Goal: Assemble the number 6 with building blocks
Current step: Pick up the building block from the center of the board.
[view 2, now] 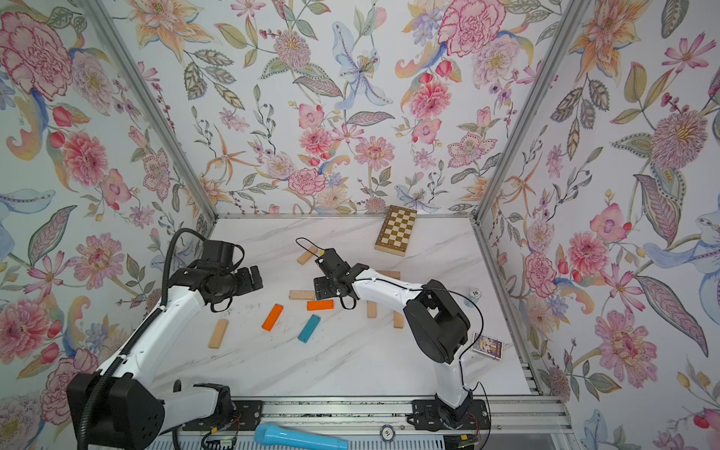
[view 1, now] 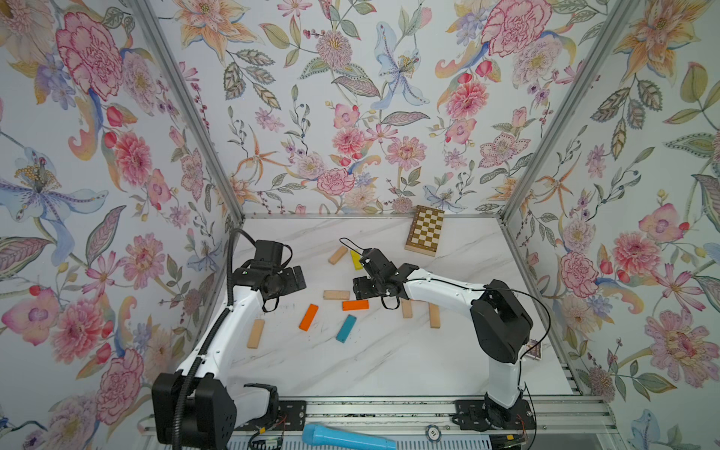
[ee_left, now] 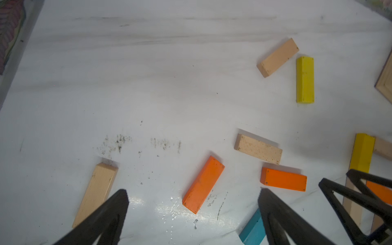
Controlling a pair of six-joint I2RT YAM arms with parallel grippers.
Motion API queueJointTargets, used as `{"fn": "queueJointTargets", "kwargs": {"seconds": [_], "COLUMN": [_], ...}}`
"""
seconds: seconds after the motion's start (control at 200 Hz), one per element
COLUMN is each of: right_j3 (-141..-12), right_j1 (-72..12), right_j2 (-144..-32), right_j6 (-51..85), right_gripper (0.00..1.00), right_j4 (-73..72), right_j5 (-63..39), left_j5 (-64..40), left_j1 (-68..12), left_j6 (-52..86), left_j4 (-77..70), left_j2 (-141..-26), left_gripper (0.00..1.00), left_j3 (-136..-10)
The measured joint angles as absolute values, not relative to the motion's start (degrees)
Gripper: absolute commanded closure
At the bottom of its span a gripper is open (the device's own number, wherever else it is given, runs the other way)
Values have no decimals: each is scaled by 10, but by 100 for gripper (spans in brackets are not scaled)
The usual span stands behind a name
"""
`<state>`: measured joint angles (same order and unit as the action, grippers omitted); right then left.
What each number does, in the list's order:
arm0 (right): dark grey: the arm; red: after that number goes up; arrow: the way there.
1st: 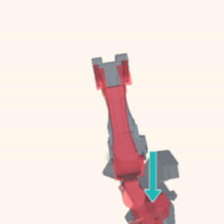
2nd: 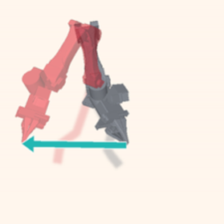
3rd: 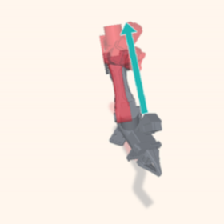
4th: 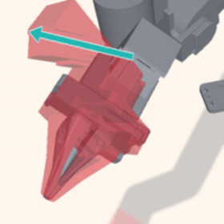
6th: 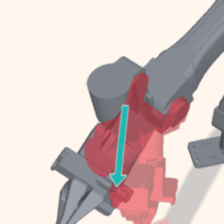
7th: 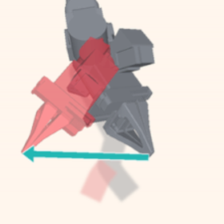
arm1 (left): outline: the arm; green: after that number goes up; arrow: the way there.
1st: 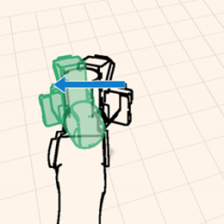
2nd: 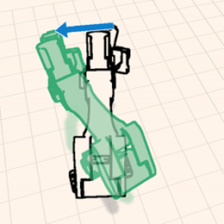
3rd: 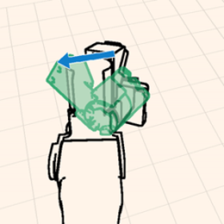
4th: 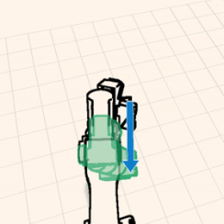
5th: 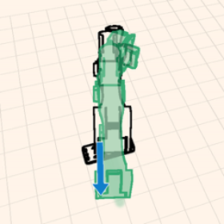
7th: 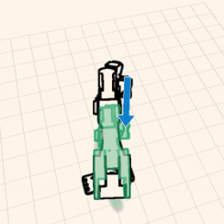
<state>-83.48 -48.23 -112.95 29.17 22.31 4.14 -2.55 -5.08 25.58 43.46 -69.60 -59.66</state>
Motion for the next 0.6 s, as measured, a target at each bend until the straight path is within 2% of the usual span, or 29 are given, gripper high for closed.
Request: {"fn": "queueJointTargets", "kwargs": {"seconds": [0.09, 0.325, 0.405, 0.6], "right_j3": [-905, -1044, -1057, -1057], "right_j1": [-490, -537, -552, -566], "right_j2": [-1180, -1266, -1275, -1275], "right_j6": [312, 348, 360, 394], "right_gripper": [15, 10, 3, 1], "right_j4": [272, 383, 408, 448], "right_j5": [54, 89, 102, 117], "left_j5": [-22, 1, 2, -2], "left_j1": [-23, -21, -21, -21], "left_j6": [286, 335, 341, 347], "left_j4": [432, 408, 405, 387], "left_j2": [-653, -610, -610, -597], "left_gripper": [1, 1, 1, 1], "left_j3": [-572, -525, -520, -507]}}
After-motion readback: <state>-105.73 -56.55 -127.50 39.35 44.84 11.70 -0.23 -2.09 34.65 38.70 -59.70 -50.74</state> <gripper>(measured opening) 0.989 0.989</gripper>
